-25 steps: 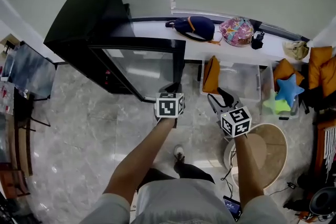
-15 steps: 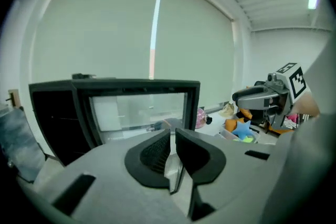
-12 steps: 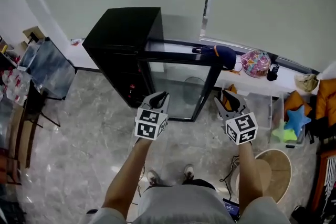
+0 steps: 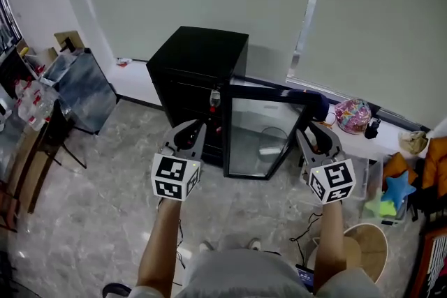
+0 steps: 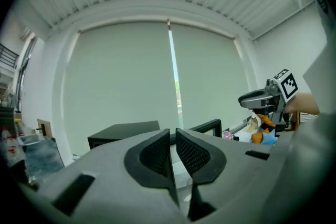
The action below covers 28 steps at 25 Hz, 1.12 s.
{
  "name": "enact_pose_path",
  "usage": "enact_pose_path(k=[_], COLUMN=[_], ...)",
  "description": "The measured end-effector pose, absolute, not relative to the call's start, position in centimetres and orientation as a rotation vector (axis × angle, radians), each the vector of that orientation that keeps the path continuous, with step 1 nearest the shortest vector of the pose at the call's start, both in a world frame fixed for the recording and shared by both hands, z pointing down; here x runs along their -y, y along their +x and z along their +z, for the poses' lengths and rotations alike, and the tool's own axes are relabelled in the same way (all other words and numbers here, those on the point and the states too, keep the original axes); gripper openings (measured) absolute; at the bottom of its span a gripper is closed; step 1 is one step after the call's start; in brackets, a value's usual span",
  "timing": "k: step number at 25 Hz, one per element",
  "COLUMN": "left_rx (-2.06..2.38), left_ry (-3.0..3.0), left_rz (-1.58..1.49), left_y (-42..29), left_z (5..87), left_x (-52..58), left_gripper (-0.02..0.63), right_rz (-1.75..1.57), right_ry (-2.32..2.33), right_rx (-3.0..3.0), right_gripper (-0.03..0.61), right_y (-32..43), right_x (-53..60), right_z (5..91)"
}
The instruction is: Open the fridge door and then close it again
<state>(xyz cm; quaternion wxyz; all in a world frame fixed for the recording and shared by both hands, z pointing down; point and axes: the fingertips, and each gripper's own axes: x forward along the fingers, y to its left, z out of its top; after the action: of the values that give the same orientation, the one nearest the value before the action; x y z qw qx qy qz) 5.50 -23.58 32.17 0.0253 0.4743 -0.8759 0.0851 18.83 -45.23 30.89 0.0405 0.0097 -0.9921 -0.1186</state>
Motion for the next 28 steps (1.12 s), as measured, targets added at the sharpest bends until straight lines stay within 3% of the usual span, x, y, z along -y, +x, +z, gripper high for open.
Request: enact_pose_path(k=[4,8,28], left_rx=[2.728,2.7,2.386], left_ry=[1.509,1.532,1.863], left_rz=[0.252,0.257,0.321], left_y=[6.4,6.5,7.1], left_z=[30.8,31.0,34.1], left_x=[21.7,20.9,23.2], left_gripper=[0.028,0.081,0.083], right_rz=[-0.415,-0.45,-0.312], right_ry=[0.012,0.009,0.365], right_rx=[3.071,3.067,2.937], right_gripper=[0.118,0.118,0.144], right_y=[18.9,18.7,24.6], right_x=[43.2,42.3,41.5], right_z=[29.1,28.7,32.4])
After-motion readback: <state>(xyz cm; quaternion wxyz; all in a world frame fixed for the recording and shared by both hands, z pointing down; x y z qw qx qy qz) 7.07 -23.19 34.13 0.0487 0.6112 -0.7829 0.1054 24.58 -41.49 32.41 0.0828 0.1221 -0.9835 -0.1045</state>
